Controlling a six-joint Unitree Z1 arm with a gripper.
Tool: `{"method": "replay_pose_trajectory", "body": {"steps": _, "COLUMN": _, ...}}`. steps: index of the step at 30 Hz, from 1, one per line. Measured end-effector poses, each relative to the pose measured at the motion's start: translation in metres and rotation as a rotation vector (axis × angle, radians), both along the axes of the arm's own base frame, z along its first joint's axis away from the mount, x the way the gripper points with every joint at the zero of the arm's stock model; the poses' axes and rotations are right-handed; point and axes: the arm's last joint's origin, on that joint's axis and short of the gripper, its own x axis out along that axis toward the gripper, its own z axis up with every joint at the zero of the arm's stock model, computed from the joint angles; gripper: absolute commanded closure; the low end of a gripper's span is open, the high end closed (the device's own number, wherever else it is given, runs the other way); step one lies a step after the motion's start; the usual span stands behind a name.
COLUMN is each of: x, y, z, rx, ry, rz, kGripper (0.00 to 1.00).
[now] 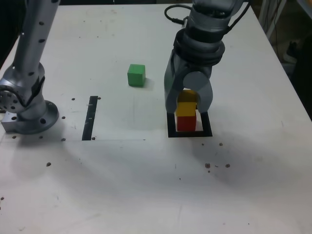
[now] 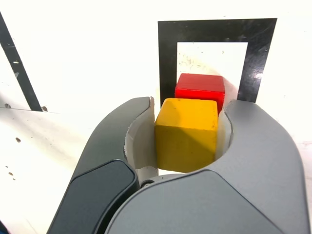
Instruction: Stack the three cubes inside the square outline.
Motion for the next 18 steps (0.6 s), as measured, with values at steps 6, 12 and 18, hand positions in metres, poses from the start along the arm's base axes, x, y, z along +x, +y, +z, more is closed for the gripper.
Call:
{"method": "replay_pose_trajectory", "body": {"steps": 6, "x": 0.0018, "y": -0.0006, "z": -0.0045, "rx": -0.007, "ry": 0.010, "rz": -0.003, "kGripper": 0.64}}
{"method": "replay_pose_trajectory", "body": {"steps": 12, "x": 0.0023, "y": -0.0014, "z": -0.0036, "rx": -0.024, "ry": 0.009, "rz": -0.017, "kGripper": 0.22}}
{"method": "replay_pose_trajectory", "body": {"steps": 18, "x": 0.0029, "y": -0.0012, "z": -0.0016, "rx": -0.022, "ry": 0.005, "rz": -0.024, "kGripper": 0.04}}
